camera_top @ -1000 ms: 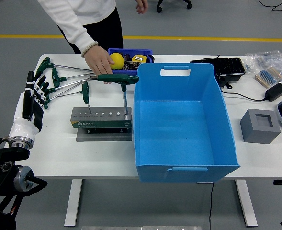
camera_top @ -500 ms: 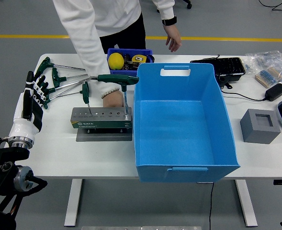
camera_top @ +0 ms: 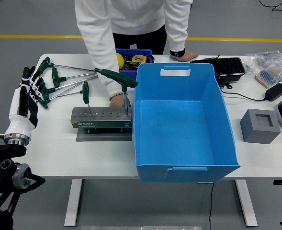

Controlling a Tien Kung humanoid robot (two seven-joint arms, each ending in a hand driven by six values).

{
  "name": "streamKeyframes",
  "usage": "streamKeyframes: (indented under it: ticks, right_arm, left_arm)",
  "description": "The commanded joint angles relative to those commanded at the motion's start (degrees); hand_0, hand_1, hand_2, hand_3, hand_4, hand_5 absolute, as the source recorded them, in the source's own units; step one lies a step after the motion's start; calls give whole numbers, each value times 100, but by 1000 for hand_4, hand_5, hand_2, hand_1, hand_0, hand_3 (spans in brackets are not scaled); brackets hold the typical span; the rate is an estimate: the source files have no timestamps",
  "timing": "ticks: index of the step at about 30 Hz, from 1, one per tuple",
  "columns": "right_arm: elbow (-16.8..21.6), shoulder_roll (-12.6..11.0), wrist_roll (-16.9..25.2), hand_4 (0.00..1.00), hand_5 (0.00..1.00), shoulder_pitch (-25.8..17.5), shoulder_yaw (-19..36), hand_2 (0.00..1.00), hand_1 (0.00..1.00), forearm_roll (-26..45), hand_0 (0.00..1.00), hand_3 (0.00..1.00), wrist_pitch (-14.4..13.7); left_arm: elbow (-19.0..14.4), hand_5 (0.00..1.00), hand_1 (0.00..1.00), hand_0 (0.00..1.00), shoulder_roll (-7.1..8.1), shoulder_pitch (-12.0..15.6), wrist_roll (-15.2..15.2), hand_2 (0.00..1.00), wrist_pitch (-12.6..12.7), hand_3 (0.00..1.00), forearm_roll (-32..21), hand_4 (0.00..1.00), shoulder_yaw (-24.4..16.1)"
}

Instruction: Lift tool from toolbox,place it in box,lift tool from toolbox,place it in box

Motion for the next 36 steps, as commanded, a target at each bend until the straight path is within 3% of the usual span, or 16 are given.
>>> streamKeyframes:
  ticks: [4, 5, 10, 11, 14, 19, 21, 27, 34, 35, 36]
  right_arm:
    - [0, -1, -4, 998, 854, -2, 8, 802, 802, -3, 913, 825, -1]
    - [0, -1, -5, 998, 854, -2, 16, 802, 802, -10, 912, 825, -1]
    - [0, -6, -7, 998, 854, 3, 84, 802, 802, -95, 912, 825, 11]
    - [0, -7, -7, 998, 855, 5, 106, 801, 802, -121, 913, 824, 13]
    - [0, -3, -10, 998, 855, 2, 147, 801, 802, -172, 913, 824, 21]
    - [0, 5, -18, 998, 855, -10, 193, 799, 800, -228, 913, 822, 33]
    - [0, 4, -19, 998, 855, -15, 183, 799, 800, -214, 913, 822, 40]
    - [0, -12, -26, 998, 854, -23, 140, 792, 799, -161, 912, 817, 57]
    - [0, -33, -16, 998, 854, 10, 155, 789, 794, -192, 904, 816, 80]
    - [0, -34, -14, 998, 854, 12, 156, 787, 792, -194, 904, 816, 82]
    - [0, -34, -14, 998, 854, 18, 166, 787, 792, -210, 904, 816, 87]
  left_arm:
    - [-387, 998, 998, 998, 320, -358, 258, 998, -13, 998, 968, 998, 36]
    - [-477, 868, 998, 998, 394, -455, 304, 998, -79, 998, 1192, 998, 75]
    - [-871, 868, 998, 998, 908, -1232, 659, 998, -673, 998, 2421, 998, 776]
    - [-895, 771, 998, 998, 988, -1415, 784, 998, -828, 998, 2681, 998, 984]
    - [-854, 771, 998, 998, 1086, -1907, 1226, 998, -1422, 998, 3389, 998, 1550]
    - [-611, 728, 998, 998, 1045, -2530, 1711, 998, -2476, 998, 4568, 998, 2415]
    - [-459, 728, 998, 998, 984, -2689, 1743, 998, -2682, 998, 5052, 998, 2660]
    - [138, 722, 998, 998, 785, -3134, 1696, 998, -2752, 998, 6504, 998, 3007]
    - [722, 713, 998, 998, 677, -3563, 1686, 998, -2633, 998, 6521, 998, 3143]
    - [782, 710, 975, 982, 674, -3608, 1684, 931, -2634, 936, 6521, 998, 3176]
    - [893, 710, 975, 982, 664, -3684, 1684, 931, -2653, 936, 6521, 998, 3229]
